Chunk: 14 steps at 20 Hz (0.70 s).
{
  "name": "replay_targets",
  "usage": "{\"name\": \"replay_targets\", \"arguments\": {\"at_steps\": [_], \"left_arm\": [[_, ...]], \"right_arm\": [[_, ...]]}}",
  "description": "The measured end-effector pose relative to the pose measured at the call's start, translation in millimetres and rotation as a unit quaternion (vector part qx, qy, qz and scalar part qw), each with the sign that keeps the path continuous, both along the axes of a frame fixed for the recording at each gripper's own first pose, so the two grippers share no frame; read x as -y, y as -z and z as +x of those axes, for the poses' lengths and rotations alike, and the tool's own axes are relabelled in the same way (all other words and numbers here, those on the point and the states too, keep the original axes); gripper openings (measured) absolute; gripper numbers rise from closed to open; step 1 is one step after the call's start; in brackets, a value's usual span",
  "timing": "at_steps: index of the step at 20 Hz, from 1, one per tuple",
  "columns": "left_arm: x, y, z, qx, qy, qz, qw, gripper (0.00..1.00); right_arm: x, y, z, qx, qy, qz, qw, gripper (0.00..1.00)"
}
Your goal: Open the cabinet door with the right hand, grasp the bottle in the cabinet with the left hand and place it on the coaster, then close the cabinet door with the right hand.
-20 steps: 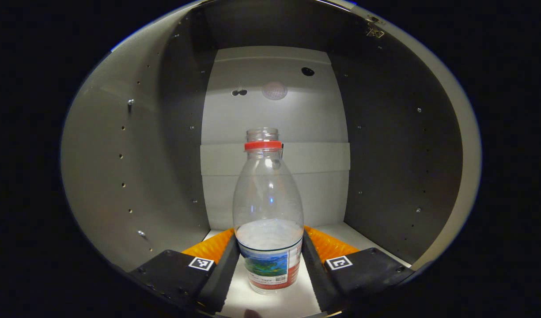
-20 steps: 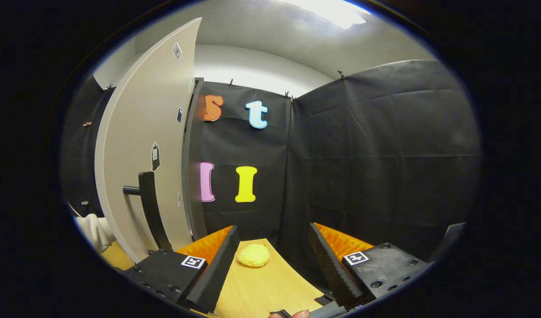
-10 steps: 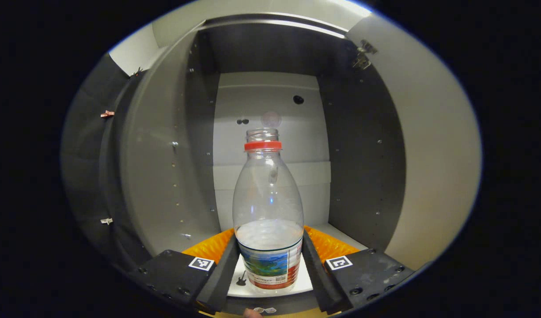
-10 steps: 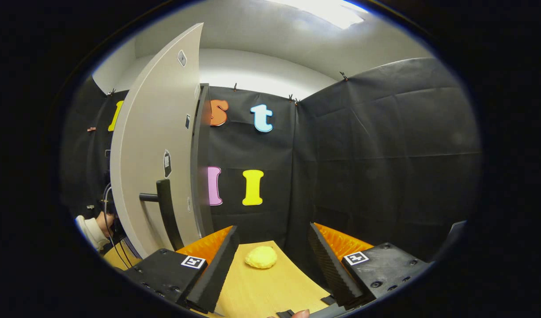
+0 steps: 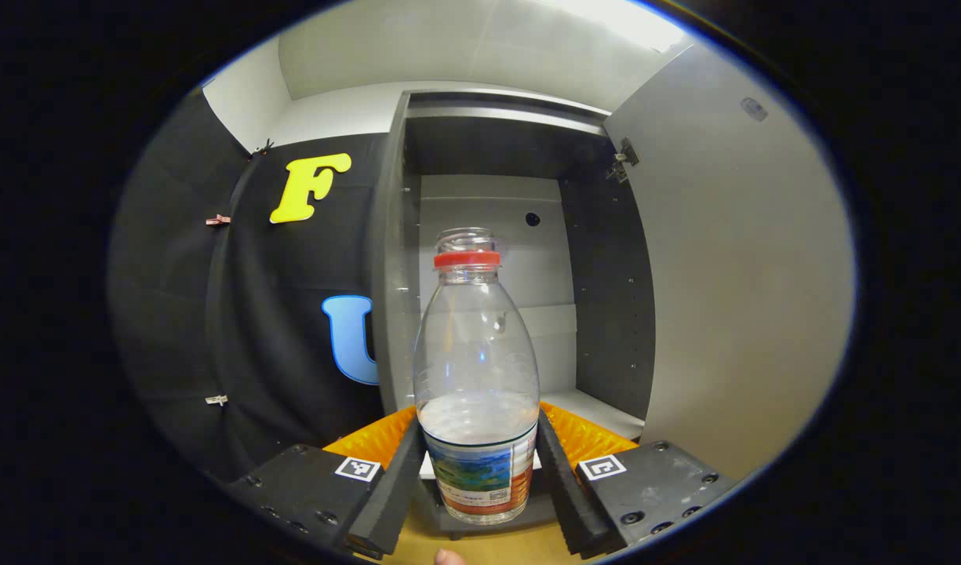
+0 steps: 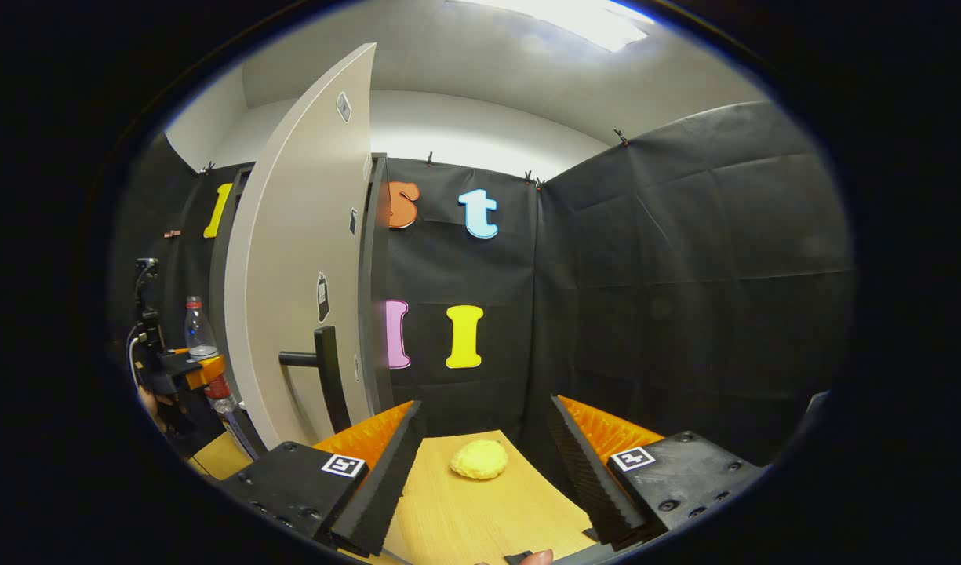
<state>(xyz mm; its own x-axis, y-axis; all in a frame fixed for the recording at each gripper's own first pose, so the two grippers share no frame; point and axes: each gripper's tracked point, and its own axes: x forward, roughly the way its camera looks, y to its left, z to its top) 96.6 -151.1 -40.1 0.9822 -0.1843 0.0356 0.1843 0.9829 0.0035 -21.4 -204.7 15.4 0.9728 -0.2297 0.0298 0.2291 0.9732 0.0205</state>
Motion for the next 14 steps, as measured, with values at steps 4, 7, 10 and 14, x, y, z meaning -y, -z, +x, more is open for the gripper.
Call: {"name": "replay_targets", "arguments": {"at_steps": [4,7,10,14], "left_arm": [[-28.1,16.1,-41.7,0.005,-0.001,0.002,1.0,0.77],[-41.8,41.6,-65.5,0.006,0.009,-0.01,1.0,0.77],[-64.5,74.9,-85.2,-0.004,-0.001,-0.009,1.0,0.77],[-76.3,121.3,-103.5,0.003,0.006,0.013,1.0,0.77]], "right_arm": [[-6.6,-4.8,-0.1,0.014,-0.002,-0.005,1.0,0.98],[-10.5,-3.8,2.0,0.018,-0.004,-0.014,1.0,0.98],[-12.9,-3.2,-0.4,0.022,-0.003,-0.013,1.0,0.98],[-13.0,-3.7,-5.0,0.028,0.007,-0.017,0.999,0.98]]}}
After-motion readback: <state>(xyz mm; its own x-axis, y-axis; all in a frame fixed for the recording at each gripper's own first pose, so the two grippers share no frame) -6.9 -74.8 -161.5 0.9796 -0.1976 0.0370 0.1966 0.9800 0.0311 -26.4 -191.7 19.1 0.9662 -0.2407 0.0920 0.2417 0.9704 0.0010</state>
